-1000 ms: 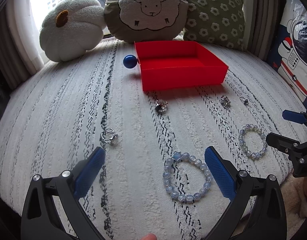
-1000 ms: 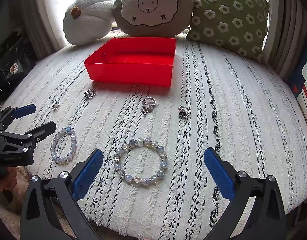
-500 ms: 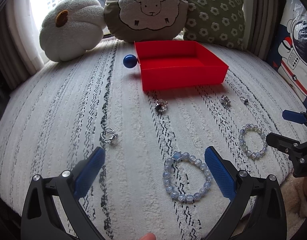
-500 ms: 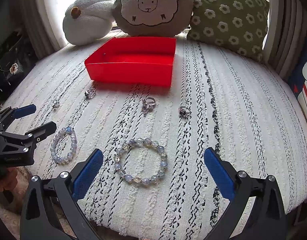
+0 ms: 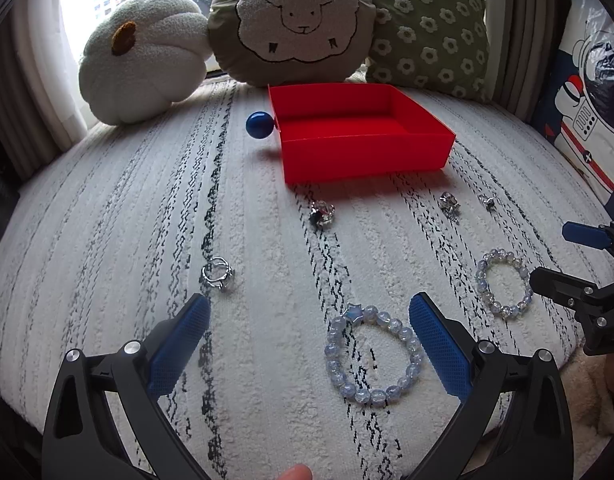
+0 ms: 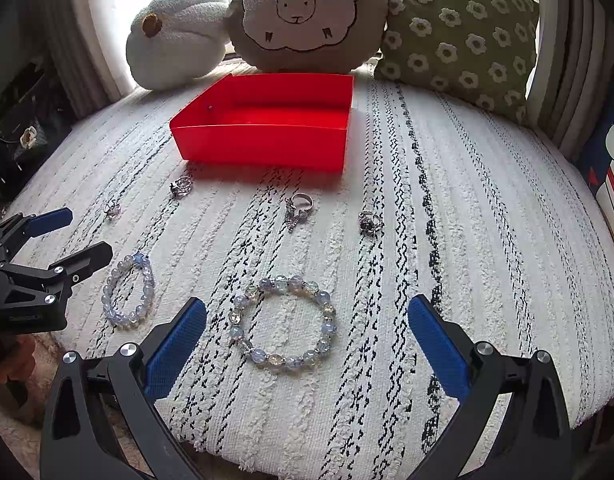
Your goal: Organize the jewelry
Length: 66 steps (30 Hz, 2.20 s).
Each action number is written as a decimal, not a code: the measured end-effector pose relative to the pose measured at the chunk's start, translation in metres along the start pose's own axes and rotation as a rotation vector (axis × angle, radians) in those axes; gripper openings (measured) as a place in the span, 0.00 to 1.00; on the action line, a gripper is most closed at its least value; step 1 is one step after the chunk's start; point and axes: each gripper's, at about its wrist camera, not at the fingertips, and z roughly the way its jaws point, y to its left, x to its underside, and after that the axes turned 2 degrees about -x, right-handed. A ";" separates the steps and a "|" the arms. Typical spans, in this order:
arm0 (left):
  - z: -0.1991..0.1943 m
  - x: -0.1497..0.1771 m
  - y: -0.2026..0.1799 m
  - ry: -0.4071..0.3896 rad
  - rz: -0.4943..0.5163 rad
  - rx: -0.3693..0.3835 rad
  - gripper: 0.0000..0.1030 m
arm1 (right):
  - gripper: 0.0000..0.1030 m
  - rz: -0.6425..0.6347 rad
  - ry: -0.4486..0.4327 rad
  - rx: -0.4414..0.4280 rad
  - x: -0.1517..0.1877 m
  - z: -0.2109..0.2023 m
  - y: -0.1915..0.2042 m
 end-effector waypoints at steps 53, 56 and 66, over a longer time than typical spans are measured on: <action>0.003 0.001 0.001 0.007 0.002 0.000 0.93 | 0.96 -0.010 -0.005 -0.012 0.000 -0.001 0.003; 0.004 0.001 0.001 0.009 0.005 -0.006 0.93 | 0.96 -0.011 -0.007 -0.013 0.000 -0.001 0.003; 0.008 0.001 0.001 0.011 0.006 -0.032 0.93 | 0.96 -0.005 -0.003 -0.007 -0.002 0.001 0.001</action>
